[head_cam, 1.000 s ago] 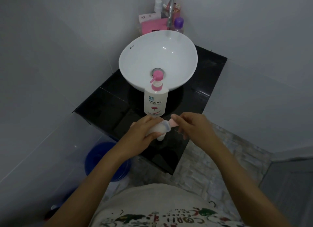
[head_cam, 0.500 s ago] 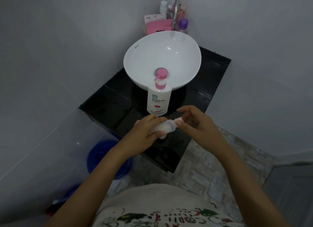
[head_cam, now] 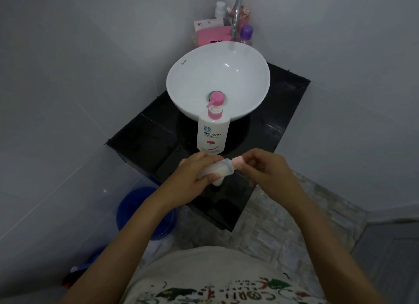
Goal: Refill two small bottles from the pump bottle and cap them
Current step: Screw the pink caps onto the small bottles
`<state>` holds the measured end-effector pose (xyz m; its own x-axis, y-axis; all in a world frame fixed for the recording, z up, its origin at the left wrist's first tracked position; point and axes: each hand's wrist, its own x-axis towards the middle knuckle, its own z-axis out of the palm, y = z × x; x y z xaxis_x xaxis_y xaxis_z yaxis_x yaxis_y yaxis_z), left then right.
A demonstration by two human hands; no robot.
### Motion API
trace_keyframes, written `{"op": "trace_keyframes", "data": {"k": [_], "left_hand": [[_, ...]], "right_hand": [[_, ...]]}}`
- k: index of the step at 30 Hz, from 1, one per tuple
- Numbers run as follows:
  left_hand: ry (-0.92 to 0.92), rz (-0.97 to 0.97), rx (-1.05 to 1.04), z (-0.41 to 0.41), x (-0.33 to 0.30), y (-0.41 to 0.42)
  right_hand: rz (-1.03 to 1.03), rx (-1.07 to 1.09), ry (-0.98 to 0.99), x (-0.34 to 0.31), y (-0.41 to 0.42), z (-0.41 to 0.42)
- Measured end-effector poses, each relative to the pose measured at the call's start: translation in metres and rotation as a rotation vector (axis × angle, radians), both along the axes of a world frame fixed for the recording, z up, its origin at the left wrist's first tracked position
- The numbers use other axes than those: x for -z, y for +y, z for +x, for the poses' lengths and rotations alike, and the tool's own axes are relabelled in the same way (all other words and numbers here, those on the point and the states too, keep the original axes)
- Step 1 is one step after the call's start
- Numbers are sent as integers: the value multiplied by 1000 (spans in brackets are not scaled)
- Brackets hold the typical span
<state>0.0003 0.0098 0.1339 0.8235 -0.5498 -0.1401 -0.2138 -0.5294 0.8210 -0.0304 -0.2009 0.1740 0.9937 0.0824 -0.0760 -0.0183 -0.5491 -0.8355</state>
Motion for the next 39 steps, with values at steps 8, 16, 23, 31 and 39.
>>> {"op": "trace_keyframes", "data": {"k": [8,16,23,31,39], "left_hand": [[9,-19,10,-1,-3,-1],[6,-28,24,1,-4,-2],[7,-23,30,0,-5,-3],[16,-40,24,1,-5,-3],[21,-59,37,1,-9,-7]], "right_hand": [[-17,-52,-37,0,-7,0],[9,-122,-64,-1,-10,-1],[-75,12,4,-2,2,2],[126,-117,8,-1,-7,1],[59,14,4,-2,1,0]]}}
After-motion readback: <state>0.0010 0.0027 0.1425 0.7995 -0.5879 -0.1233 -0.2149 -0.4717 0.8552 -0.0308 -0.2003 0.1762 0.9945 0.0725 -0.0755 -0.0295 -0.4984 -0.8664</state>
